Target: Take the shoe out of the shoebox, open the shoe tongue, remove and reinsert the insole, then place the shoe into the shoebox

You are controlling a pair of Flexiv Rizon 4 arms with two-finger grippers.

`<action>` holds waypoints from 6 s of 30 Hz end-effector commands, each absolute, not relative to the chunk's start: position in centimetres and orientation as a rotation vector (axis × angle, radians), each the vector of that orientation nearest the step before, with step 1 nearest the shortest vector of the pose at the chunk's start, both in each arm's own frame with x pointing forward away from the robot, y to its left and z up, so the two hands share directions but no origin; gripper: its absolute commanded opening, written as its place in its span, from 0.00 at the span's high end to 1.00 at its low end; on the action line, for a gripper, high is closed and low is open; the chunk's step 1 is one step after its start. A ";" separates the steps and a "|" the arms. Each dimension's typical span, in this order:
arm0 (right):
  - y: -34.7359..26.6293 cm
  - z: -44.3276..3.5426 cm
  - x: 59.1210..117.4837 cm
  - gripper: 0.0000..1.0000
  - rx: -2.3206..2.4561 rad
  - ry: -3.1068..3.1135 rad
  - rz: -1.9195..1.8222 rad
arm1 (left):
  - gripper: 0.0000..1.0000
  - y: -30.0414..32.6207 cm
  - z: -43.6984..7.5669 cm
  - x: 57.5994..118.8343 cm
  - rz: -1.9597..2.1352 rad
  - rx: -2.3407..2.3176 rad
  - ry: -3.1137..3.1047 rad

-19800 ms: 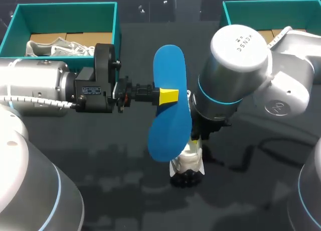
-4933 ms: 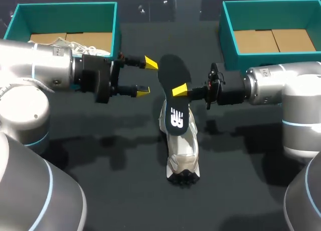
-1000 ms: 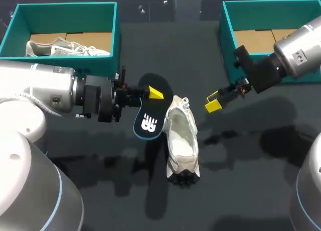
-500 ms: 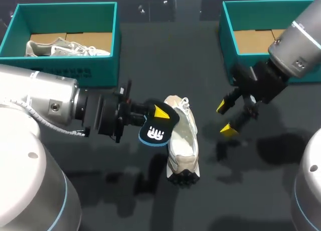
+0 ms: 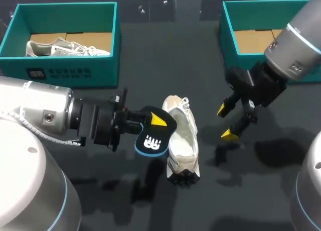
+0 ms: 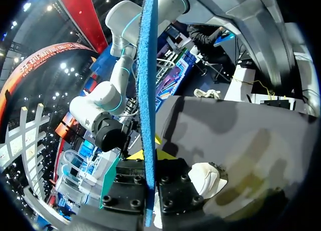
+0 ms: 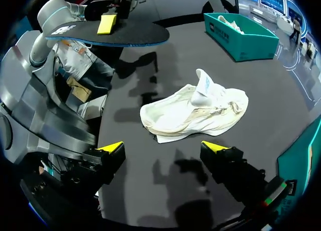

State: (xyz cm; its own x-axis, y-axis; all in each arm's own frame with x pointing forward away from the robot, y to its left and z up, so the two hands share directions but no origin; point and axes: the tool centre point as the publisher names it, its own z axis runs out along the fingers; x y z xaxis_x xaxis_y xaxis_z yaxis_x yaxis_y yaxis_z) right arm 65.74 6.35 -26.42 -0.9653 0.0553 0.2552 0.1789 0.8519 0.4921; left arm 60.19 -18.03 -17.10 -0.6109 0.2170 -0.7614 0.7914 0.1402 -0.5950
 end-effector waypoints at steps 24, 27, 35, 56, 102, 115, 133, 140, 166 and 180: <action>6.5 -30.2 63.8 0.00 -0.094 -2.961 -0.755 | 1.00 -18.2 -19.8 57.8 -1.649 0.842 2.072; 6.7 -30.6 63.9 0.00 -0.085 -2.953 -0.771 | 1.00 -18.7 -20.6 57.5 -1.658 0.841 2.081; 8.5 -32.1 65.2 0.00 -0.087 -2.984 -0.716 | 1.00 -20.5 -21.9 57.7 -1.735 0.834 2.063; 10.2 -34.2 64.9 0.00 -0.181 -2.982 -0.646 | 1.00 -21.7 -23.5 58.5 -1.734 0.817 2.064; 10.6 -34.6 64.8 0.00 -0.180 -2.973 -0.655 | 1.00 -23.6 -24.9 58.8 -1.830 0.895 1.974; 10.6 -34.6 65.1 0.00 -0.198 -3.002 -0.661 | 1.00 -23.8 -25.0 59.0 -1.849 0.885 1.968; 10.6 -34.7 65.1 0.00 -0.196 -3.008 -0.659 | 1.00 -24.7 -25.7 59.8 -1.898 0.779 1.966; 10.6 -34.7 65.1 0.00 -0.196 -3.008 -0.659 | 1.00 -25.0 -26.3 60.6 -1.909 0.706 1.970; 10.6 -34.7 65.1 0.00 -0.196 -3.008 -0.659 | 1.00 -25.8 -27.4 61.8 -1.927 0.564 1.959; 10.6 -34.7 65.1 0.00 -0.196 -3.008 -0.659 | 1.00 -25.6 -27.5 62.4 -1.915 0.506 1.965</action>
State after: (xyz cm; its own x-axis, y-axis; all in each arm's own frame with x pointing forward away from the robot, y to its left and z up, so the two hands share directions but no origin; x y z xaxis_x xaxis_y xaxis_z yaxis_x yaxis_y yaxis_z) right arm 65.27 10.59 -34.65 -0.9903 0.1106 0.0840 0.1356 0.9005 0.4132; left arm 62.63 -25.41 -27.61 -0.8751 0.0171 -0.4836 0.4839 0.0180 -0.8750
